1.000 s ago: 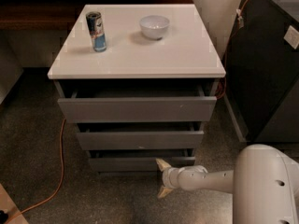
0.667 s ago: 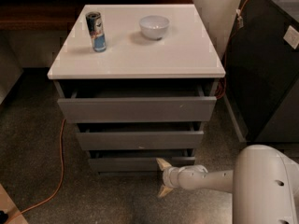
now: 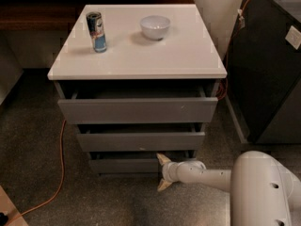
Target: Place redbull can into bottom drawer
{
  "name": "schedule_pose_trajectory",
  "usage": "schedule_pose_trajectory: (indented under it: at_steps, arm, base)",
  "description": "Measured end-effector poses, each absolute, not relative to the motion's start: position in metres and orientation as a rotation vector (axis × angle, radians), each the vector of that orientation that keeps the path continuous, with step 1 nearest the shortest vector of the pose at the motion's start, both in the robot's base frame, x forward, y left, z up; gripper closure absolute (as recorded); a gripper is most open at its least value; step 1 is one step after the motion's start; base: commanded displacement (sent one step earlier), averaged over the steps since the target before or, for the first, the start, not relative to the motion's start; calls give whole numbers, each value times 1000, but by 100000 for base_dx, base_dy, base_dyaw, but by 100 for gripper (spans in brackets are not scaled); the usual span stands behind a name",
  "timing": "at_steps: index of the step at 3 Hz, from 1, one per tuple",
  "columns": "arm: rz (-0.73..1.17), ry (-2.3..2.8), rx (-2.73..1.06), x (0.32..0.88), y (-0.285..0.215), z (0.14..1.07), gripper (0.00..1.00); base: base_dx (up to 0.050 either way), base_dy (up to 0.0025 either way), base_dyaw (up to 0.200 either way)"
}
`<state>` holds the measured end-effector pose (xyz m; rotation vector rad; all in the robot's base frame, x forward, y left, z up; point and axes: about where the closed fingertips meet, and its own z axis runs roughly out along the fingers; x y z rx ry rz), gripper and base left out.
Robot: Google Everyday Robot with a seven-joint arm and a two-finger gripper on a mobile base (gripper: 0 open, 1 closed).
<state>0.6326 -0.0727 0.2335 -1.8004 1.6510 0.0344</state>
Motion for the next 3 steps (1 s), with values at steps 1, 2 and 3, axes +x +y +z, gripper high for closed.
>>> schedule_pose_trajectory:
  at_steps: [1,2,3]
  arm:
    - [51,1667,-1797,655,-69,213,0]
    - [59,1677,-1796,668,-68,200,0]
    - [70,1714,-1785,676,-71,187,16]
  base:
    - [0,0,0]
    - [0,0,0]
    - [0,0,0]
